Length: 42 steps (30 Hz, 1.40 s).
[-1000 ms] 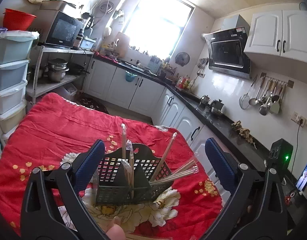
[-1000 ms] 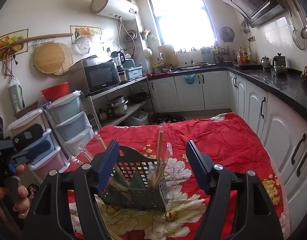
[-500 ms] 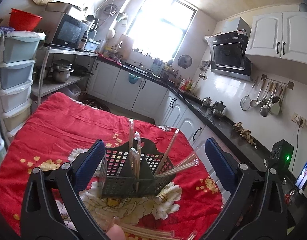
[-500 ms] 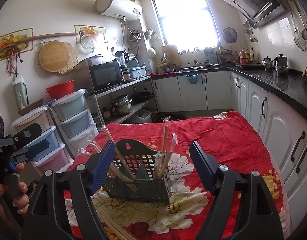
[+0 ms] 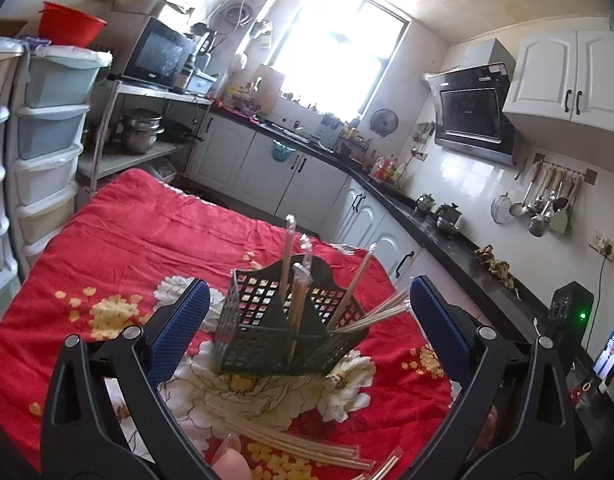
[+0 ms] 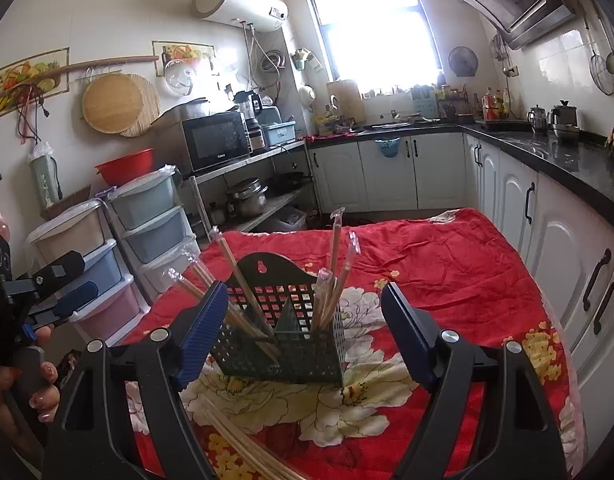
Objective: Organize utensils
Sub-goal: 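Raise both open tools back from the caddy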
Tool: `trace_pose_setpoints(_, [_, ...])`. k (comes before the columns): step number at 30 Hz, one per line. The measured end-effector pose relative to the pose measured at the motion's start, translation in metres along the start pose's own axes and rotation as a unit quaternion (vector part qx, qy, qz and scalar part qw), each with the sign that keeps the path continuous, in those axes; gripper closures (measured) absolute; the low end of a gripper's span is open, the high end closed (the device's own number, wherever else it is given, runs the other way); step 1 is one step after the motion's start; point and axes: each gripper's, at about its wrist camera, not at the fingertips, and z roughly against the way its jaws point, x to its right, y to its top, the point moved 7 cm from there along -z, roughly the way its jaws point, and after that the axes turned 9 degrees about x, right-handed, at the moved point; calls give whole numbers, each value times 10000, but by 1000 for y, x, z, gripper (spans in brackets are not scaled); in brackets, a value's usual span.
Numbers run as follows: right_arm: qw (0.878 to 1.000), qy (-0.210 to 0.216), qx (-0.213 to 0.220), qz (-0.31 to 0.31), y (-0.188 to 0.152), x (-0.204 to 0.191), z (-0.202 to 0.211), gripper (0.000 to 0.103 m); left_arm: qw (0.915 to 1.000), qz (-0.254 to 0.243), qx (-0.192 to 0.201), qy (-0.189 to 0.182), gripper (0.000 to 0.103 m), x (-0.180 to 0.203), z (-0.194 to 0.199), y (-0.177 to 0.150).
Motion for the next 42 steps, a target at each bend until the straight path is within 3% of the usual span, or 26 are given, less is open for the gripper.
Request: trace_pose_setpoints(42, [9962,-59,-852,170,-80,1,25,26,9939,254,-980,443,11,-36,-6,-83])
